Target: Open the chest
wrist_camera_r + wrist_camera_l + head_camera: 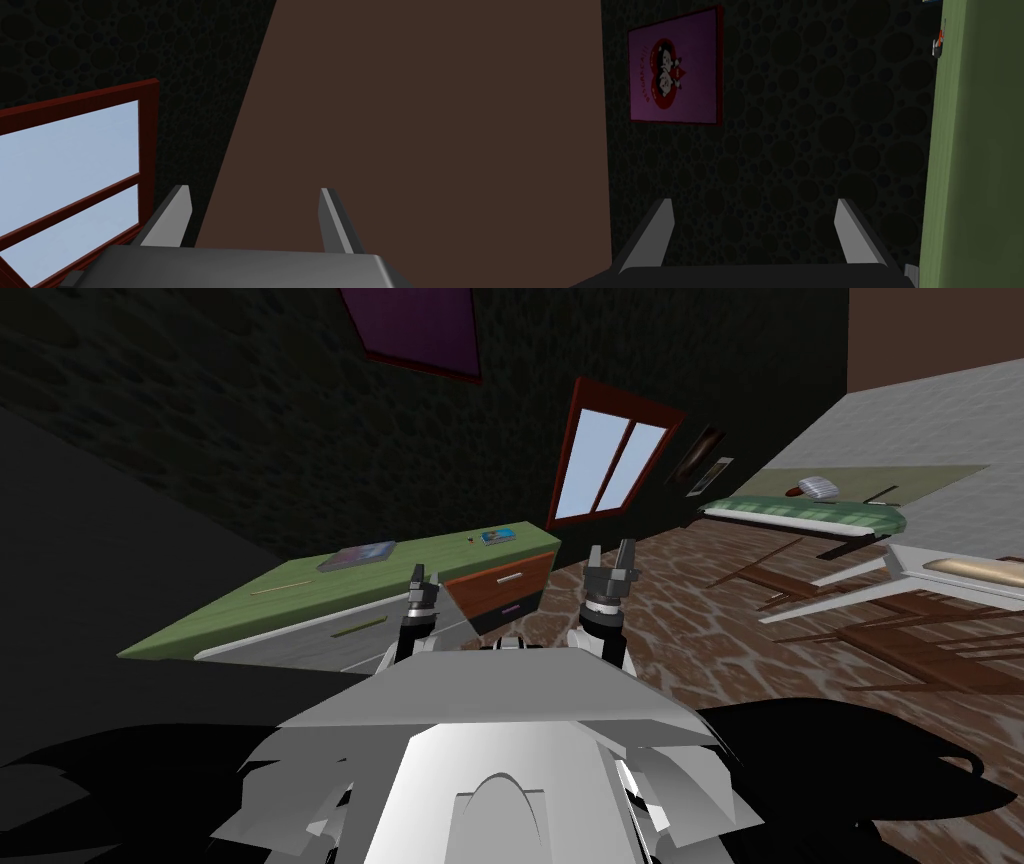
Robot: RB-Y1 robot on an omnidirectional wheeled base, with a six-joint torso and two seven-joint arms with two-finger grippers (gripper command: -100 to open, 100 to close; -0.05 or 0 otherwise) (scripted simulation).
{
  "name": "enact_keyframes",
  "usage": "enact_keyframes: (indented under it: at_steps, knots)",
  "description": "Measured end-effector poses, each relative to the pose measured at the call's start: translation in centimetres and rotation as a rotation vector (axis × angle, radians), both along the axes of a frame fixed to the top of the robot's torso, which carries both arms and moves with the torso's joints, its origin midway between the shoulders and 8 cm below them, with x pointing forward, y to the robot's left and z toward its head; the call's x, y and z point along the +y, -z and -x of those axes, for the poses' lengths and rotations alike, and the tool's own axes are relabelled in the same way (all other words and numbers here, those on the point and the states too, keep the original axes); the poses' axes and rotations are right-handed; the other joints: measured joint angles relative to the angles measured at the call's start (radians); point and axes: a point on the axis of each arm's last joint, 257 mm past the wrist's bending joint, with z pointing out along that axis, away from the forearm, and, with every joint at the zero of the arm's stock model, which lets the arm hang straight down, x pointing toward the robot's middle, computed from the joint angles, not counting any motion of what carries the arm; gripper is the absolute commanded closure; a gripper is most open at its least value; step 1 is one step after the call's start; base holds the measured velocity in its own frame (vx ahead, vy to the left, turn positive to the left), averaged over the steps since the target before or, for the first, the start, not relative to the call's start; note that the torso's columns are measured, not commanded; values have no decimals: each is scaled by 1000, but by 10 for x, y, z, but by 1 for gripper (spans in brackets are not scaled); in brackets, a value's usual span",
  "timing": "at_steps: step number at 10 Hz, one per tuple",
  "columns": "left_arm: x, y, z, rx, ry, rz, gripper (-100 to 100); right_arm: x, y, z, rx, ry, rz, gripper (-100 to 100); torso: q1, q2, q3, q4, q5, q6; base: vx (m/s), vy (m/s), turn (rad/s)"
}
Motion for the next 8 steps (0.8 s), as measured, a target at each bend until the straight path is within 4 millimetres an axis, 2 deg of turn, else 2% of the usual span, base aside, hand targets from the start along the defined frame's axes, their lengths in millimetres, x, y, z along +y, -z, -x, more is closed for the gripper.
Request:
enact_keyframes:
  at_steps: [8]
  knots:
    - [32, 69, -18, 148, -63, 21, -100, 0, 0, 0, 0, 0, 0, 0, -1, -1, 0, 0, 0, 0, 57, -126, 35]
